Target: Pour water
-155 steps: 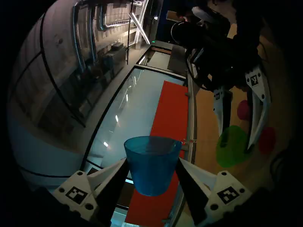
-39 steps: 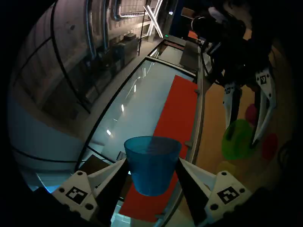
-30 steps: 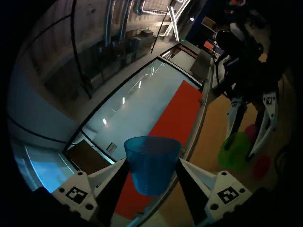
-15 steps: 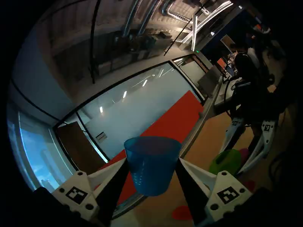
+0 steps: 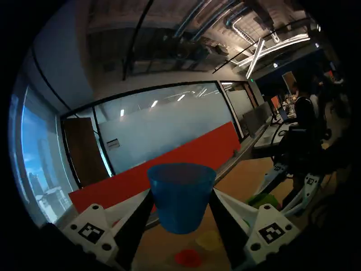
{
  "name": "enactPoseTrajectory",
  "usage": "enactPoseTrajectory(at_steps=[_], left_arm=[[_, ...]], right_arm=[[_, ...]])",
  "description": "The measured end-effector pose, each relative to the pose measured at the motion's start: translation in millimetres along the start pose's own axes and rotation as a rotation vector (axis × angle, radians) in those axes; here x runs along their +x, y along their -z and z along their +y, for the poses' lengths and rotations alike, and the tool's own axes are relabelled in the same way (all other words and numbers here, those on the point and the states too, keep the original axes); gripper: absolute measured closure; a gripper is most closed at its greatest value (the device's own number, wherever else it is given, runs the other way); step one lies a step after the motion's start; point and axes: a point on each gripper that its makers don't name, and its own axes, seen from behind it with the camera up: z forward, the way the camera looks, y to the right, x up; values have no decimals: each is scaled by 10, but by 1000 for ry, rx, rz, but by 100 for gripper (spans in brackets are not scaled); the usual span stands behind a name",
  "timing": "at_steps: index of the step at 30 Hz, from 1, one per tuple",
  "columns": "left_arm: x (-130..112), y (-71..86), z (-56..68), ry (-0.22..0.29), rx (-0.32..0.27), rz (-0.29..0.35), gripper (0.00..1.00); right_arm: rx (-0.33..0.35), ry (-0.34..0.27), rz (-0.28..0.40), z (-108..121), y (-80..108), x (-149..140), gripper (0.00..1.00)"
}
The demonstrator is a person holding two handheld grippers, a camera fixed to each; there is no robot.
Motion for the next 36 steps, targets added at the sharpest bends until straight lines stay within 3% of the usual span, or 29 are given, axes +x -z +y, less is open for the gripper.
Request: enactPoseTrajectory(at_steps=[11, 14, 22, 36], left_arm=[[-103, -14, 7, 265, -38, 7, 19], [-87, -12, -10, 308, -45, 19, 19], [-57, 1, 13, 359, -65, 29, 19], [-277, 27, -8, 382, -60, -1, 19]], right_arm=[[0, 3, 0, -9, 11, 16, 11], [0, 6, -1, -9, 18, 19, 11], [-7, 6, -3, 15, 35, 23, 11], [-38, -1, -5, 145, 141, 48, 11]])
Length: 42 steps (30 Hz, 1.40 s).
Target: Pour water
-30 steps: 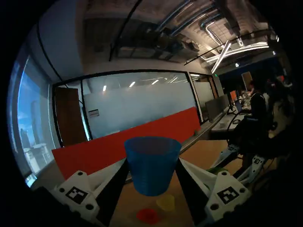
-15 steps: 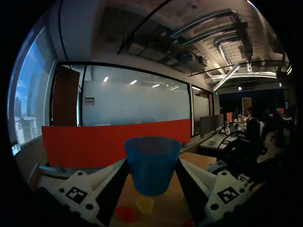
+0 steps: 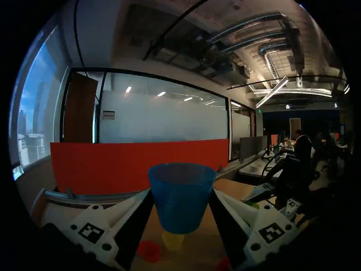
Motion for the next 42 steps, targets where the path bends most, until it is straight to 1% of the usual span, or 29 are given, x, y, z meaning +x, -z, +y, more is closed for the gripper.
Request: enactPoseTrajectory(at_steps=[5, 12, 19, 24, 33, 42], left_arm=[[-97, 20, -24, -7, 6, -18, 19], [-357, 29, -13, -2, 2, -65, 19], [-555, 37, -57, -21, 9, -101, 18], [-669, 36, -63, -32, 9, -125, 18], [-826, 40, -54, -41, 2, -157, 18], [-1144, 76, -37, -55, -16, -233, 18]], right_arm=[[-12, -1, -5, 56, 50, 10, 11], [-31, 1, -16, 130, 144, 14, 11], [-52, -7, -24, 202, 253, -23, 11], [-63, -9, -26, 242, 287, -41, 11], [-65, -11, -30, 244, 312, -48, 11], [-58, -7, -81, 210, 403, -193, 11]])
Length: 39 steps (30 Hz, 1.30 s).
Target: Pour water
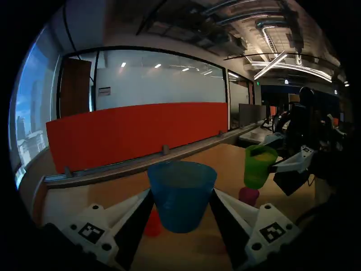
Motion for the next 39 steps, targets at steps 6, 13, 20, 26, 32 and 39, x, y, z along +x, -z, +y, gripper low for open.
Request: enactPoseTrajectory(at_steps=[6, 13, 20, 26, 32, 39], left_arm=[[-184, -9, 27, -19, -10, -46, 18], [-394, -24, 57, -40, -23, -107, 18], [-590, -53, 135, -68, -44, -167, 18], [-747, -60, 178, -99, -57, -216, 18], [-904, -78, 232, -103, -79, -255, 18], [-1047, -85, 287, -107, -98, -288, 18]], right_arm=[[12, 3, -48, -29, 78, -159, 11], [31, 10, -102, -79, 150, -336, 11], [60, 13, -153, -161, 201, -497, 11], [82, 10, -194, -211, 255, -640, 11], [101, 0, -232, -247, 290, -783, 11], [115, -2, -270, -275, 318, -928, 11]])
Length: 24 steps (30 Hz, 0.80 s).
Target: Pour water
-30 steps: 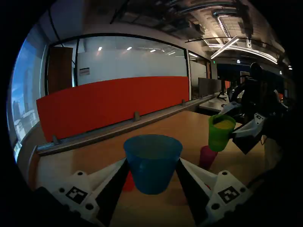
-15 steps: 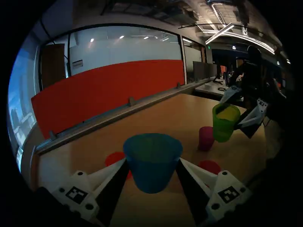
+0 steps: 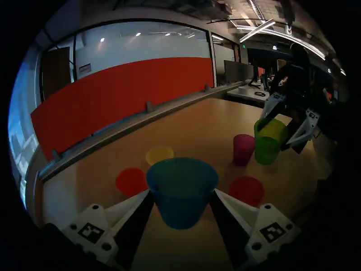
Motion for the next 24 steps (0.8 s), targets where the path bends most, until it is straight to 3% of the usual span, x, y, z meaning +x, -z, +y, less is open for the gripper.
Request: enactPoseTrajectory(at_steps=[24], left_arm=[[-438, -184, 154, -60, -86, -160, 18]], right_arm=[[40, -24, -107, -63, -103, -446, 10]])
